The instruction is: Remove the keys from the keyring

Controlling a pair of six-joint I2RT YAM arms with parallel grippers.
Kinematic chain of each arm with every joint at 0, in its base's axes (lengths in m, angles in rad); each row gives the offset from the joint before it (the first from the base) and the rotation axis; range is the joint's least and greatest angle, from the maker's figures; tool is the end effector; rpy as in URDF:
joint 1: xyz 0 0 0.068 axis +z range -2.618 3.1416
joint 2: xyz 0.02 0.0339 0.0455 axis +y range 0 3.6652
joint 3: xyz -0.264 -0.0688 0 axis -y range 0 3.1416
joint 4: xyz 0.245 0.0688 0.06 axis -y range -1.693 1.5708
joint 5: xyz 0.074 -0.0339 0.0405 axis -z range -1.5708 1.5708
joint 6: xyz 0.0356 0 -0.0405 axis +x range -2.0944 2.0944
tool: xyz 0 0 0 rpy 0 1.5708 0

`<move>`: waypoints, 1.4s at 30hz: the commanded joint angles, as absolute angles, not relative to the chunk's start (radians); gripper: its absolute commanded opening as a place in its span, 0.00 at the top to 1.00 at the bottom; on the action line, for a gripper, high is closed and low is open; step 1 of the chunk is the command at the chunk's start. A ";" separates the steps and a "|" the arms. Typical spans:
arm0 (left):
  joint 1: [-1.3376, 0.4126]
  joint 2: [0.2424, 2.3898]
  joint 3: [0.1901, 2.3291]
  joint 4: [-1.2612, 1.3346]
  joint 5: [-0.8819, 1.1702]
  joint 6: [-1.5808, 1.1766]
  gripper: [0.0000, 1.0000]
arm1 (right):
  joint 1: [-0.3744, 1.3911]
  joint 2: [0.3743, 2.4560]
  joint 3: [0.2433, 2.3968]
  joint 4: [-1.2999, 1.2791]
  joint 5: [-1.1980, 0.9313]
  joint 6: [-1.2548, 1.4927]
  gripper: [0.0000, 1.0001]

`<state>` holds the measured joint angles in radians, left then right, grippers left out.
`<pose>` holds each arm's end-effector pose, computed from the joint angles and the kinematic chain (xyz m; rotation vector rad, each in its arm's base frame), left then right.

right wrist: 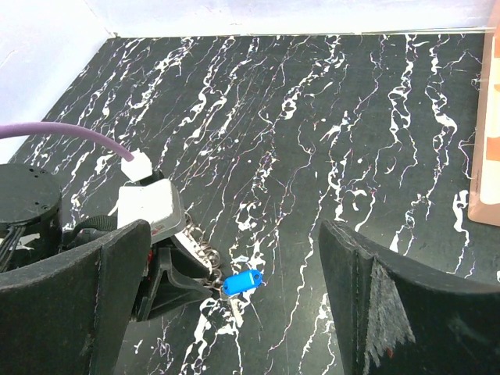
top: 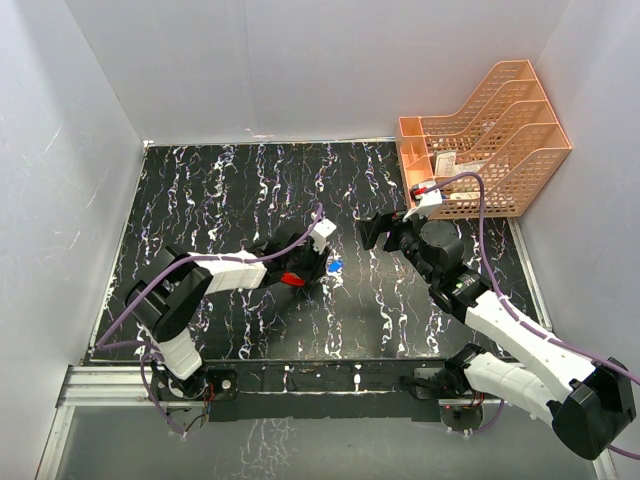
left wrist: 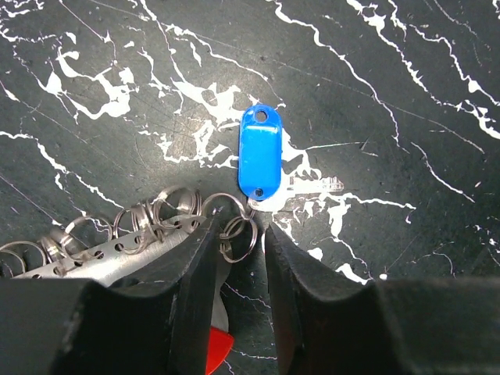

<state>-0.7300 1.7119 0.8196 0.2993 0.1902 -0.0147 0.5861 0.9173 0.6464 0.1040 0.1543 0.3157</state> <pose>0.2548 -0.2371 0.1609 0.8820 2.0384 -0.6264 0.1857 0.1167 0.2972 -0.1233 1.7607 0.5265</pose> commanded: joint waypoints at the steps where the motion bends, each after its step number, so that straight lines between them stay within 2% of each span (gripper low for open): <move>1: -0.736 1.704 0.847 0.293 0.193 -0.004 0.71 | 0.582 0.895 0.683 0.127 0.156 0.304 0.12; 7: -0.736 1.709 0.847 0.291 0.190 -0.002 0.74 | 0.582 0.899 0.683 0.126 0.154 0.303 0.12; 13: -0.736 1.733 0.852 0.287 0.193 -0.004 0.82 | 0.582 0.903 0.683 0.123 0.152 0.303 0.12; 20: -0.736 1.757 0.856 0.288 0.138 0.004 0.82 | 0.582 0.900 0.685 0.122 0.134 0.300 0.13; 23: -0.736 1.756 0.860 0.275 0.116 0.018 0.93 | 0.582 0.898 0.684 0.121 0.134 0.299 0.13; 26: -0.736 1.738 0.854 0.272 0.094 0.021 1.00 | 0.583 0.895 0.682 0.121 0.138 0.299 0.13; 31: -0.736 1.668 0.847 0.259 0.067 0.023 1.00 | 0.583 0.898 0.675 0.121 0.155 0.289 0.13; 42: -0.736 1.507 0.893 0.082 0.002 0.104 1.00 | 0.584 0.966 0.616 0.152 0.045 0.248 0.28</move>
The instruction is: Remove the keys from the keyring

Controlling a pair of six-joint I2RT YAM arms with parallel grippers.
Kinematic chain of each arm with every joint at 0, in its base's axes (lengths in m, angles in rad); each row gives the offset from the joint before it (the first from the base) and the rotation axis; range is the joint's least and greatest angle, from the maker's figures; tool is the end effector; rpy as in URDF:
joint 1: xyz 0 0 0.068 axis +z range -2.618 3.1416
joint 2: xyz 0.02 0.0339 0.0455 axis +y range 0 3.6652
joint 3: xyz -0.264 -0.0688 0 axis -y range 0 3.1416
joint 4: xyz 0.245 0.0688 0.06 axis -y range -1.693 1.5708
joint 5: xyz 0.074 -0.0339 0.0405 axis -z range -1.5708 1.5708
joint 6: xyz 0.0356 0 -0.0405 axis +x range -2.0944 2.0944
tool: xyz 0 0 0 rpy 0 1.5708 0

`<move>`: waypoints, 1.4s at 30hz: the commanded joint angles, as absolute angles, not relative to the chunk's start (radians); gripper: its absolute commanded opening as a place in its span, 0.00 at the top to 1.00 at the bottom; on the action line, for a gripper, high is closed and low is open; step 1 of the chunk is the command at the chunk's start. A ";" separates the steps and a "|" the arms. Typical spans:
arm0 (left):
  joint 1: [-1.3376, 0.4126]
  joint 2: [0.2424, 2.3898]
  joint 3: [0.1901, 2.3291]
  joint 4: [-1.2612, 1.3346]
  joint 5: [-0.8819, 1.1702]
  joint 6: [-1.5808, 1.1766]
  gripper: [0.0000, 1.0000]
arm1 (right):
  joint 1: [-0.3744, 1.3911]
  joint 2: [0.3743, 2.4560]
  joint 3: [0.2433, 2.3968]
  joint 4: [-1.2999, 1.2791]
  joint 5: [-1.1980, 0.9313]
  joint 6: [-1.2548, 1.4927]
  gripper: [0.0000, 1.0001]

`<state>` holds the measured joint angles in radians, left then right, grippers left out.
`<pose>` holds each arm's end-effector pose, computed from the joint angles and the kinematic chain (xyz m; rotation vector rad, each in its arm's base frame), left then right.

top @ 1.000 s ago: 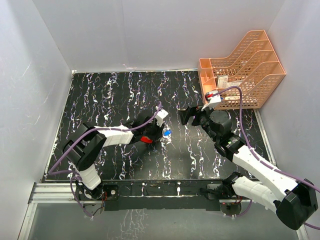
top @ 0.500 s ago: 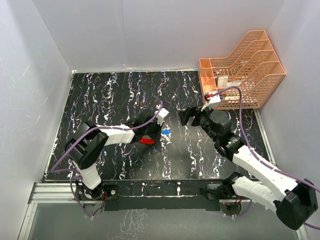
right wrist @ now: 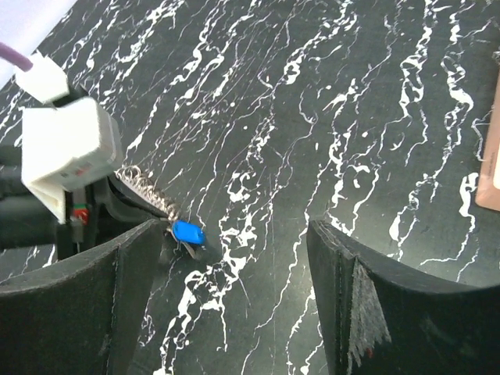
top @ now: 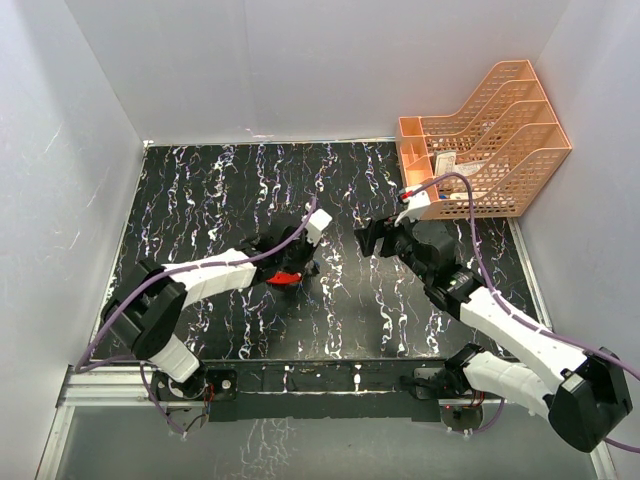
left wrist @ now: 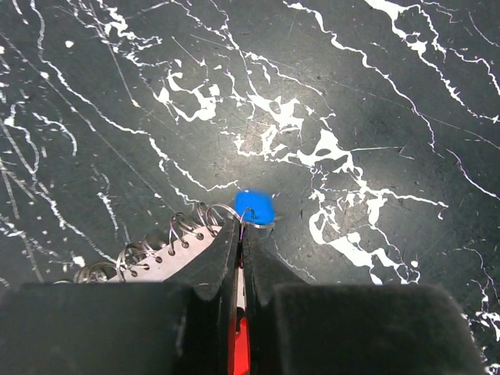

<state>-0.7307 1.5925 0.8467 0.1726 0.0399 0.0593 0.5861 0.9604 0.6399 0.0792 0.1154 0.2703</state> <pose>0.2511 -0.2269 0.1958 0.8588 1.9984 -0.4313 0.1908 0.1218 0.2835 -0.2068 1.8276 0.5014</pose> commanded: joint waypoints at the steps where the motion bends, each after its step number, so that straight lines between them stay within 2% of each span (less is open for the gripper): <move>1: -0.736 1.498 0.894 0.073 -0.004 0.110 1.00 | 0.584 0.965 0.602 0.178 0.021 0.242 0.30; 4: -0.736 1.487 0.897 0.053 -0.015 0.116 1.00 | 0.586 0.970 0.550 0.268 -0.060 0.223 0.40; 8: -0.736 1.492 0.927 0.002 -0.009 0.115 1.00 | 0.614 0.968 0.455 0.415 -0.136 0.186 0.45; 14: -0.736 1.456 0.947 -0.024 -0.020 0.109 1.00 | 0.650 0.944 0.367 0.590 -0.120 0.194 0.44; 24: -0.738 1.409 0.983 -0.052 -0.010 0.076 1.00 | 0.791 1.126 0.386 0.709 -0.025 0.160 0.47; 30: -0.739 1.344 0.993 -0.058 0.012 0.050 1.00 | 0.856 1.203 0.426 0.740 0.060 0.114 0.47; 42: -0.744 1.277 0.997 -0.096 0.020 0.023 1.00 | 0.873 1.264 0.527 0.727 0.125 0.060 0.51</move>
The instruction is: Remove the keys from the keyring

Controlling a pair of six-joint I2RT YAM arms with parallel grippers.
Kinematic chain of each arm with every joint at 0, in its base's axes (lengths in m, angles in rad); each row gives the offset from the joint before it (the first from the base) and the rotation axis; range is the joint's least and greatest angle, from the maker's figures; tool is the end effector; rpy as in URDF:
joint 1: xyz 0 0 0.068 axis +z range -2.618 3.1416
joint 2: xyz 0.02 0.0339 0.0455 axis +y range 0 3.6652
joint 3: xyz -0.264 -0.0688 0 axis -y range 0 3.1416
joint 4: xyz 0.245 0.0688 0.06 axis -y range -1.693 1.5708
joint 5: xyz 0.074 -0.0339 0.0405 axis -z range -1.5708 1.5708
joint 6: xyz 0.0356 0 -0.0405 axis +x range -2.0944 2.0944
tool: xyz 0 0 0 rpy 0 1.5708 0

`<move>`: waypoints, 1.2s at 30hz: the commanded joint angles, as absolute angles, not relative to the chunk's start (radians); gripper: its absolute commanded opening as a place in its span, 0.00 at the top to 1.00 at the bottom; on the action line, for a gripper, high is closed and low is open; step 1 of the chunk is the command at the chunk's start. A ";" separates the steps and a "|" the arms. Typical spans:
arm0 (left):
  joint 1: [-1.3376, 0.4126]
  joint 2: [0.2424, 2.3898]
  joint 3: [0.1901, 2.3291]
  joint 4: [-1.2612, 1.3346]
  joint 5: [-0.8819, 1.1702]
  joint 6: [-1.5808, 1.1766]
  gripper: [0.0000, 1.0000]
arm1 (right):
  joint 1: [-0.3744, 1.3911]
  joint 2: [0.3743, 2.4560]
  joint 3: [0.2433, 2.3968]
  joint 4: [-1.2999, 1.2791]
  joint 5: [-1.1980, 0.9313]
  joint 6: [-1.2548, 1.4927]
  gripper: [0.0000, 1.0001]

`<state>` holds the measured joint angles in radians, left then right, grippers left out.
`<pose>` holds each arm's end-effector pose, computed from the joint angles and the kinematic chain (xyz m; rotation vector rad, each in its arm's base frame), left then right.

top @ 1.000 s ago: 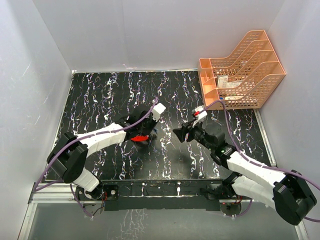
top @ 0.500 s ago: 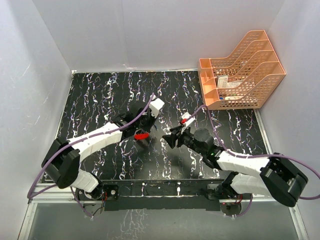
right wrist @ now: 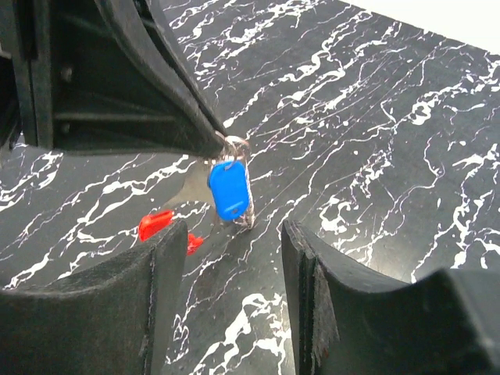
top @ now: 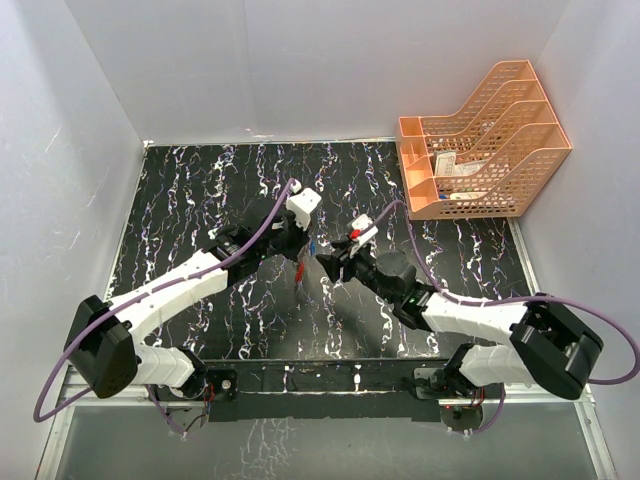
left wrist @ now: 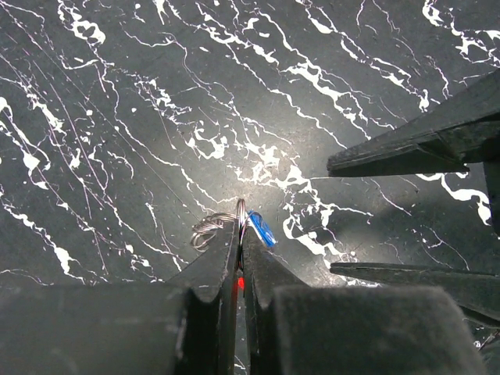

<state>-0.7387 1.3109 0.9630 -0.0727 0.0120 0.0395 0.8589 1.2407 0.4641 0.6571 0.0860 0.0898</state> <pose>0.2237 -0.2043 0.2968 0.7740 1.8671 -0.4601 0.1721 0.1948 0.2213 -0.5876 1.6279 0.6346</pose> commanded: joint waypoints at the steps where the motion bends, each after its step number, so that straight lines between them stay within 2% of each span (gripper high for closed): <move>1: -0.744 1.277 0.996 -0.096 0.020 0.022 1.00 | 0.876 1.275 0.533 0.728 0.128 0.059 0.52; 36: -0.752 1.181 0.997 -0.077 0.023 -0.039 1.00 | 0.923 1.385 0.616 0.792 0.221 0.032 0.56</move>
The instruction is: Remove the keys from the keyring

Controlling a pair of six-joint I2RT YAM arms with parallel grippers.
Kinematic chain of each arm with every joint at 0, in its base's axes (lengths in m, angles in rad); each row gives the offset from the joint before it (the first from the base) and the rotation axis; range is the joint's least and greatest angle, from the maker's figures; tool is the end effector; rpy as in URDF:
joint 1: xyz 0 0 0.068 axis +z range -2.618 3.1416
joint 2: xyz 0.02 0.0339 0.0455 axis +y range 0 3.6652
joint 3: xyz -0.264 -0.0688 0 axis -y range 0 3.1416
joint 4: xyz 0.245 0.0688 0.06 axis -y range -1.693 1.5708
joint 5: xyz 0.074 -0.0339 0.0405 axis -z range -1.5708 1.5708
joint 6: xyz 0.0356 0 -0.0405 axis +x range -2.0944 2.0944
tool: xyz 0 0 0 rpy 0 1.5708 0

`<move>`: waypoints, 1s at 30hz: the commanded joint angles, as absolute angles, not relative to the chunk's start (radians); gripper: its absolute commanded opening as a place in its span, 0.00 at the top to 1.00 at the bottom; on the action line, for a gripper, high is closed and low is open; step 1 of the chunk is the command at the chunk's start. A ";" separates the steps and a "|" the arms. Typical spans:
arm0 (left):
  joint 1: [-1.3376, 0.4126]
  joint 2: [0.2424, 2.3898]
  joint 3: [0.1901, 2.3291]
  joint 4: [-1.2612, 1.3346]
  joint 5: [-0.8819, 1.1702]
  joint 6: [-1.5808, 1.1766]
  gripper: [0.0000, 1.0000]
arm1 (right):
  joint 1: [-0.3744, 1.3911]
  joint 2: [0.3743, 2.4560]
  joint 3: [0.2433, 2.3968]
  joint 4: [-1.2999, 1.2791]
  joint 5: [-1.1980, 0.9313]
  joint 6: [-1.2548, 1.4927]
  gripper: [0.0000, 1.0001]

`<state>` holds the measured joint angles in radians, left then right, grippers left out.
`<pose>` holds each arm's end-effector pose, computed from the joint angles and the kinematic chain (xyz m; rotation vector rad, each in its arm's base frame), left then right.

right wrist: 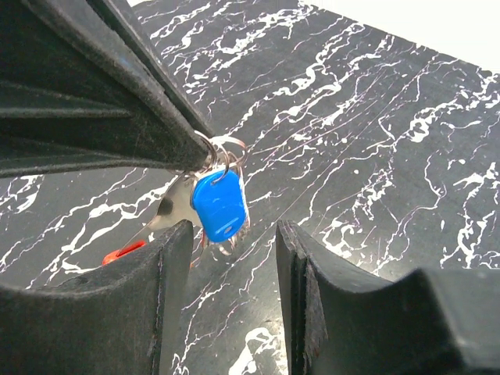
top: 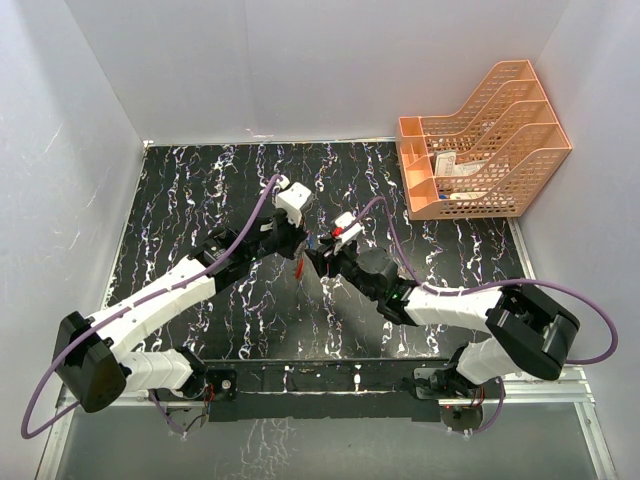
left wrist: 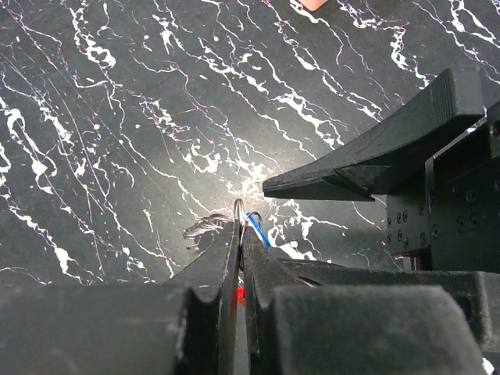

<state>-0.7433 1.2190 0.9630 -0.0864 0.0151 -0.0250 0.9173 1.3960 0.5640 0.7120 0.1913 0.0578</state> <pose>0.2091 -0.1929 0.3205 0.6948 1.8212 -0.5288 0.1827 0.2274 0.2197 -0.5818 1.6196 0.5669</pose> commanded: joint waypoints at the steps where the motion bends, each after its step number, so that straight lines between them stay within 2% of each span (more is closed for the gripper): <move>1: -0.752 1.181 0.997 -0.077 0.024 -0.041 1.00 | 0.924 1.386 0.618 0.793 0.221 0.031 0.56; 11: -0.756 1.170 0.991 -0.078 0.021 -0.048 1.00 | 0.925 1.407 0.641 0.809 0.264 0.020 0.59; 17: -0.758 1.161 0.985 -0.072 0.010 -0.045 1.00 | 0.925 1.394 0.631 0.804 0.273 0.013 0.70; 27: -0.760 1.151 0.993 -0.085 0.004 -0.041 1.00 | 0.925 1.381 0.630 0.783 0.290 -0.014 0.81; 30: -0.760 1.144 0.992 -0.094 -0.002 -0.040 1.00 | 0.925 1.376 0.646 0.762 0.299 -0.041 0.91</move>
